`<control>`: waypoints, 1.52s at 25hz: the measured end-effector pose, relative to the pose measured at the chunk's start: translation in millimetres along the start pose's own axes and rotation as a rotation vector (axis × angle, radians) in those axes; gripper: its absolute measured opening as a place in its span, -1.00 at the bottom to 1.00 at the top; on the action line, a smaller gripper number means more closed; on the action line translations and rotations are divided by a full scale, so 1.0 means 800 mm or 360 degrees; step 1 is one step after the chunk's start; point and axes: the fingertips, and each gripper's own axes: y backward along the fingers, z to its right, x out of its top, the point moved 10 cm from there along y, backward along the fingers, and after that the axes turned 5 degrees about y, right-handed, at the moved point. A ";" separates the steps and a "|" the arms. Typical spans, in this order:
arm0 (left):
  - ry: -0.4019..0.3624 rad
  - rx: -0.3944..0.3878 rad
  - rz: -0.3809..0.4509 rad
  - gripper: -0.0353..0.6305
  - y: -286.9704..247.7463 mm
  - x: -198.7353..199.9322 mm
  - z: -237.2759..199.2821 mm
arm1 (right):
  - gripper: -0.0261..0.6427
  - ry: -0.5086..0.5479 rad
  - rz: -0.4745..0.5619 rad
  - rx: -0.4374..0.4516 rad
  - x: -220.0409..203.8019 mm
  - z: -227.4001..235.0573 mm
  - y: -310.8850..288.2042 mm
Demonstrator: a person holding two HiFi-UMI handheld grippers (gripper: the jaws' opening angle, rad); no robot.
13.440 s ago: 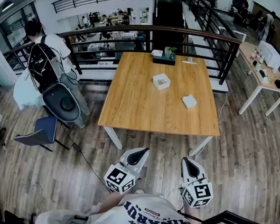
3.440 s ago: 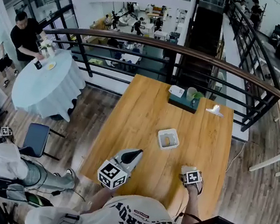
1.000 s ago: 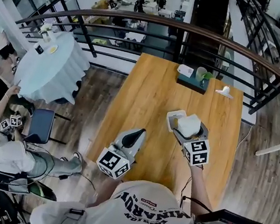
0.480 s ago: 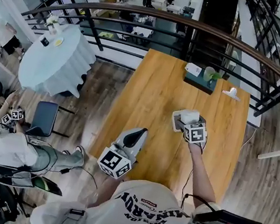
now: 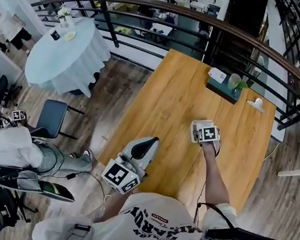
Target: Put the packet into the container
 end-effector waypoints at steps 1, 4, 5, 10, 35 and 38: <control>0.0000 0.0003 0.0009 -0.88 0.001 0.003 -0.002 | 0.43 -0.0001 -0.0018 0.0002 0.000 0.000 -0.008; 0.0003 0.0003 0.0019 -0.88 -0.001 0.007 -0.005 | 0.43 -0.0004 -0.0072 0.0000 0.001 0.002 -0.030; 0.0005 -0.0002 0.0017 -0.88 -0.003 0.007 -0.006 | 0.43 0.0003 -0.0091 -0.0003 0.002 0.003 -0.036; 0.0012 -0.0011 0.0013 -0.88 -0.010 0.008 -0.006 | 0.43 0.0013 -0.0174 0.0028 0.004 0.005 -0.060; 0.0003 -0.0046 -0.0007 -0.88 -0.027 0.002 -0.015 | 0.56 0.0037 -0.0071 0.0014 0.020 0.016 -0.050; 0.0001 -0.0056 -0.0003 -0.88 -0.025 0.005 -0.016 | 0.56 0.0029 -0.0067 0.0011 0.021 0.014 -0.044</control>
